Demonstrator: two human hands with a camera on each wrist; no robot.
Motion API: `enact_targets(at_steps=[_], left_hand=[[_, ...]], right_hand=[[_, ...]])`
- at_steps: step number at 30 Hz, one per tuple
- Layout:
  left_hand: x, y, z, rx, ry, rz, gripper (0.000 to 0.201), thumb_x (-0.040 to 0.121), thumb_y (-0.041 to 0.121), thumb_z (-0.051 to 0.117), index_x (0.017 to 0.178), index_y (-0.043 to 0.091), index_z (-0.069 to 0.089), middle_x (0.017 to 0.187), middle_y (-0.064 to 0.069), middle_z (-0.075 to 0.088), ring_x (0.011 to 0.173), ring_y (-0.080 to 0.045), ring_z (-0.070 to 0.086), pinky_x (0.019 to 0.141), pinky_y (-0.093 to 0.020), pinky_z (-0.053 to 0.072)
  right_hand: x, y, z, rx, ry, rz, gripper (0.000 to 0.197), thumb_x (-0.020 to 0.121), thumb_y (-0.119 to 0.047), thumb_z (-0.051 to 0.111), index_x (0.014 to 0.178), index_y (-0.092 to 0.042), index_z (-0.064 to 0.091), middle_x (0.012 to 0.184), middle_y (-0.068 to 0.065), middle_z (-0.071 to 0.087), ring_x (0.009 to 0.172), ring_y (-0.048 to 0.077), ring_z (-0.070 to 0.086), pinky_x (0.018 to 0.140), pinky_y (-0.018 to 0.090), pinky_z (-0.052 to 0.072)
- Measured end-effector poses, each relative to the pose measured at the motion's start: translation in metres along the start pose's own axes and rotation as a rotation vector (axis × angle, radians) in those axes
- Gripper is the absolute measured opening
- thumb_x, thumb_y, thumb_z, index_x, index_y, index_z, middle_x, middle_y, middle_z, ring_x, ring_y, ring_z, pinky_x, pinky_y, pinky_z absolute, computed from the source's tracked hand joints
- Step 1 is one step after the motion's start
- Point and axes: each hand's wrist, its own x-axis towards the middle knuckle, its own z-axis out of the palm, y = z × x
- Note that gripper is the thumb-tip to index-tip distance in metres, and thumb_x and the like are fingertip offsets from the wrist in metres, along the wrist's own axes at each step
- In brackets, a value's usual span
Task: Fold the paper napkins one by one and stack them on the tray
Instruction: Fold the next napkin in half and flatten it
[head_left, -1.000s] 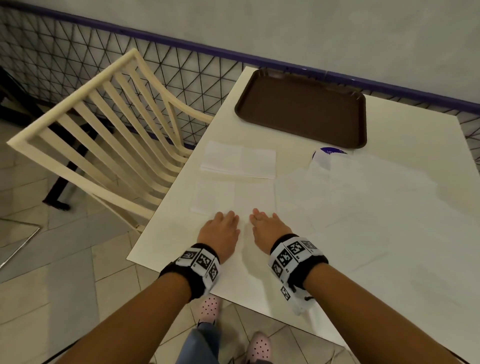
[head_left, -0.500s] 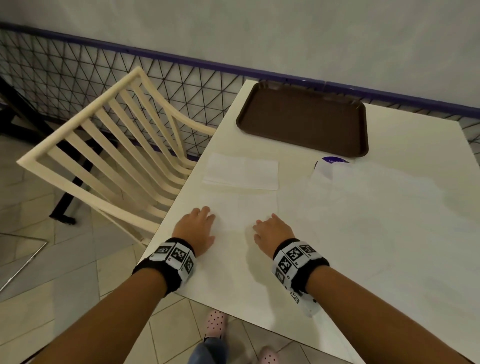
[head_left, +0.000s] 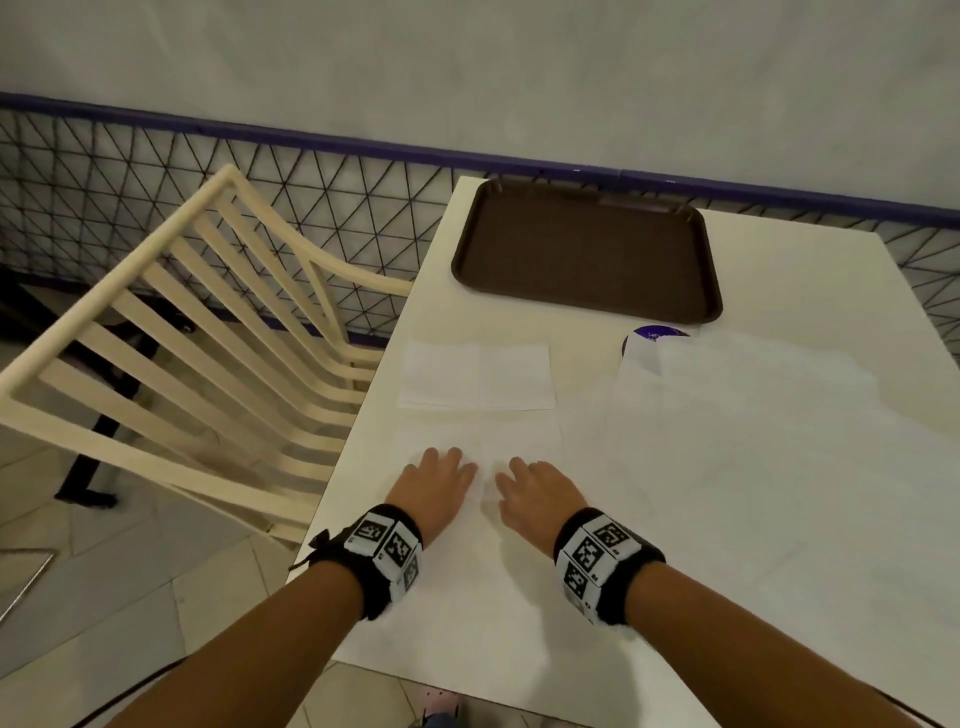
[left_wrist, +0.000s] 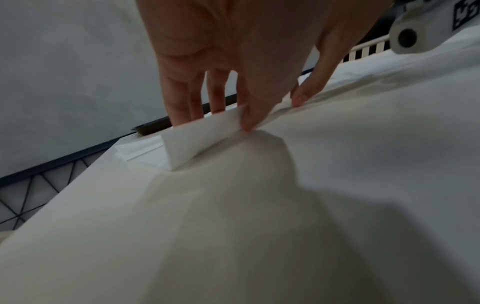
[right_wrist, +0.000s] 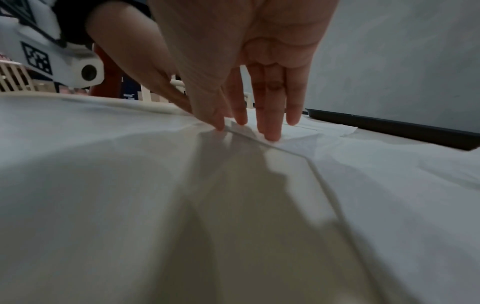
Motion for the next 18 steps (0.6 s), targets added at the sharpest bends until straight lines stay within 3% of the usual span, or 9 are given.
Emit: enact_targets(at_steps=[2, 3, 6, 8, 10, 12, 13, 15, 18], left_hand=[[0.0, -0.006, -0.012, -0.022, 0.024, 0.033, 0.05, 0.069, 0.021, 0.078, 0.117, 0.016, 0.064, 0.104, -0.011, 0.062, 0.082, -0.024, 0.063, 0.058, -0.022, 0.051], [0.0, -0.01, -0.017, -0.031, 0.039, 0.053, 0.049, 0.068, 0.021, 0.079, 0.115, 0.016, 0.064, 0.1, -0.009, 0.063, 0.078, -0.022, 0.064, 0.057, -0.022, 0.05], [0.007, -0.031, -0.02, -0.056, -0.003, 0.086, 0.045, 0.098, 0.01, 0.036, 0.142, 0.016, 0.031, 0.127, -0.008, 0.048, 0.11, -0.025, 0.054, 0.084, -0.034, 0.046], [0.016, -0.052, -0.03, -0.063, 0.108, 0.098, 0.042, 0.1, 0.011, 0.031, 0.142, 0.019, 0.032, 0.13, -0.005, 0.048, 0.116, -0.023, 0.051, 0.089, -0.035, 0.045], [0.027, -0.071, -0.047, -0.034, 0.158, 0.099, 0.04, 0.1, 0.012, 0.032, 0.139, 0.02, 0.037, 0.132, -0.004, 0.049, 0.118, -0.022, 0.05, 0.091, -0.034, 0.044], [0.038, -0.089, -0.069, -0.018, 0.196, 0.09, 0.04, 0.101, 0.013, 0.033, 0.139, 0.021, 0.038, 0.133, -0.003, 0.049, 0.119, -0.023, 0.051, 0.093, -0.033, 0.044], [0.043, -0.097, -0.081, -0.009, 0.221, 0.073, 0.04, 0.101, 0.013, 0.032, 0.14, 0.02, 0.037, 0.133, -0.004, 0.05, 0.119, -0.024, 0.051, 0.094, -0.034, 0.043], [0.052, -0.11, -0.101, -0.037, 0.252, 0.037, 0.044, 0.1, 0.009, 0.032, 0.142, 0.02, 0.034, 0.135, -0.007, 0.049, 0.12, -0.026, 0.05, 0.095, -0.036, 0.043], [0.064, -0.123, -0.114, -0.074, 0.277, 0.006, 0.054, 0.095, -0.004, 0.032, 0.145, 0.018, 0.028, 0.139, -0.009, 0.047, 0.12, -0.028, 0.052, 0.098, -0.039, 0.045]], right_hand=[[-0.004, -0.001, -0.007, -0.035, 0.035, 0.005, 0.03, 0.036, -0.028, 0.087, 0.049, -0.016, 0.063, 0.05, -0.001, 0.057, 0.037, 0.015, 0.052, 0.046, 0.019, 0.045], [-0.007, -0.001, -0.014, -0.041, 0.07, 0.012, 0.027, 0.038, -0.029, 0.086, 0.051, -0.018, 0.065, 0.052, -0.001, 0.058, 0.039, 0.015, 0.054, 0.051, 0.02, 0.048], [-0.007, 0.014, -0.031, -0.07, 0.242, -0.015, 0.016, 0.051, -0.019, 0.078, 0.066, -0.018, 0.073, 0.055, -0.004, 0.063, 0.044, 0.014, 0.06, 0.059, 0.022, 0.053], [0.001, 0.03, -0.047, -0.067, 0.262, 0.003, 0.026, 0.048, -0.014, 0.081, 0.073, -0.017, 0.076, 0.055, -0.004, 0.066, 0.044, 0.014, 0.062, 0.059, 0.021, 0.054], [0.013, 0.048, -0.07, -0.053, 0.272, 0.054, 0.038, 0.031, -0.012, 0.089, 0.066, -0.018, 0.074, 0.048, -0.004, 0.064, 0.038, 0.014, 0.059, 0.051, 0.017, 0.051], [0.018, 0.058, -0.106, -0.119, 0.328, 0.117, 0.034, 0.035, -0.008, 0.088, 0.064, -0.018, 0.072, 0.047, -0.003, 0.064, 0.04, 0.016, 0.06, 0.048, 0.016, 0.046], [0.02, 0.062, -0.122, -0.103, 0.301, 0.152, 0.028, 0.054, -0.005, 0.082, 0.078, -0.016, 0.072, 0.061, 0.0, 0.07, 0.055, 0.019, 0.065, 0.055, 0.021, 0.048], [0.03, 0.072, -0.14, -0.025, 0.237, 0.203, 0.036, 0.087, 0.002, 0.048, 0.119, -0.012, 0.058, 0.106, 0.009, 0.069, 0.098, 0.028, 0.063, 0.081, 0.031, 0.047], [0.044, 0.081, -0.15, 0.097, 0.162, 0.284, 0.053, 0.092, 0.008, 0.031, 0.14, -0.013, 0.037, 0.141, 0.01, 0.046, 0.124, 0.031, 0.047, 0.1, 0.039, 0.042]])
